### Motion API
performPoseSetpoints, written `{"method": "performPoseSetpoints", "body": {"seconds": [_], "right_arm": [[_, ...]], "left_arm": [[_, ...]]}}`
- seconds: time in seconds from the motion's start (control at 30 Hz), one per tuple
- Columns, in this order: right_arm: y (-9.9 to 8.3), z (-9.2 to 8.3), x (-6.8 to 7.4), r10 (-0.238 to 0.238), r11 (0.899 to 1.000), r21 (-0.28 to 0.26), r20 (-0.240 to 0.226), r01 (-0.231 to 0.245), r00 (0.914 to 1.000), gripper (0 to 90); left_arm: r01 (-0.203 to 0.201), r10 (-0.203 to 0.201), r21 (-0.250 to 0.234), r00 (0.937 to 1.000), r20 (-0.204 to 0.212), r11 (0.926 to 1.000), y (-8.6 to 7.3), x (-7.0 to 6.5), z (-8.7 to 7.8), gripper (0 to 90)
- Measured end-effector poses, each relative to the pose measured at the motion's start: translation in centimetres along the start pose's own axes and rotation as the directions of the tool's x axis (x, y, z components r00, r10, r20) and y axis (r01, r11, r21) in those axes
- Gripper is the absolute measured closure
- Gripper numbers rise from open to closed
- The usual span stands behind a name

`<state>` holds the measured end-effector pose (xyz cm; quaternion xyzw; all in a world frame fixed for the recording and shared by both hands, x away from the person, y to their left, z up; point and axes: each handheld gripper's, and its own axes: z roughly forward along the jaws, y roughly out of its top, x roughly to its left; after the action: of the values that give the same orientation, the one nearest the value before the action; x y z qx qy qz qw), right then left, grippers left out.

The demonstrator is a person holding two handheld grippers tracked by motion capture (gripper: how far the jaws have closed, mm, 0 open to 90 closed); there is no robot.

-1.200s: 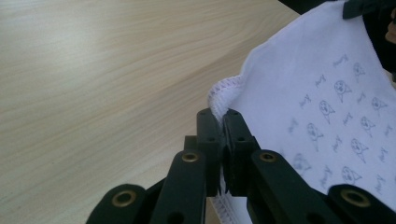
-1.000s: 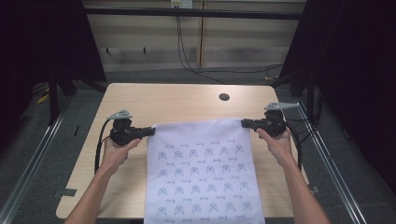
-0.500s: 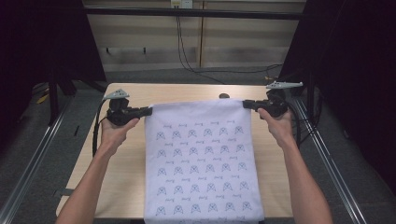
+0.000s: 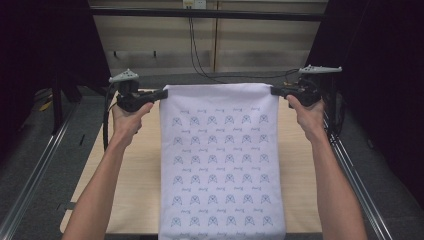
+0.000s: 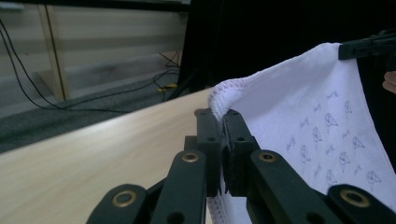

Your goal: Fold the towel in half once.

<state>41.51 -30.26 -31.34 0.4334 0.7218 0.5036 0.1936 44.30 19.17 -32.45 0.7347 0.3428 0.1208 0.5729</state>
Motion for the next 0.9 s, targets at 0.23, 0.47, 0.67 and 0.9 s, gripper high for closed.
{"method": "performPoseSetpoints", "body": {"seconds": [0.23,0.47,0.67,0.9], "right_arm": [[-0.2,-1.1,1.1,-0.013,0.999,-0.041,-0.038,0.012,0.9992,87.1],[-5.9,-3.0,3.3,-0.019,0.999,0.026,-0.124,0.023,0.9921,87.1],[-11.1,-5.0,4.8,-0.012,0.994,0.105,-0.164,0.030,0.9865,87.1],[-14.8,-8.0,7.9,-0.042,0.979,0.186,-0.233,0.087,0.9715,86.9]], "left_arm": [[-0.032,0.031,0.021,0.9975,0.064,0.9993,-1.3,-1.9,-0.7,87.3],[-0.020,0.009,0.086,0.9916,0.129,0.9961,-7.4,-3.2,-1.9,87.2],[-0.064,0.036,0.160,0.9845,0.172,0.9850,-11.2,-5.5,-3.9,87.3],[-0.067,0.011,0.210,0.9661,0.258,0.9754,-14.2,-8.4,-7.3,87.3]]}}
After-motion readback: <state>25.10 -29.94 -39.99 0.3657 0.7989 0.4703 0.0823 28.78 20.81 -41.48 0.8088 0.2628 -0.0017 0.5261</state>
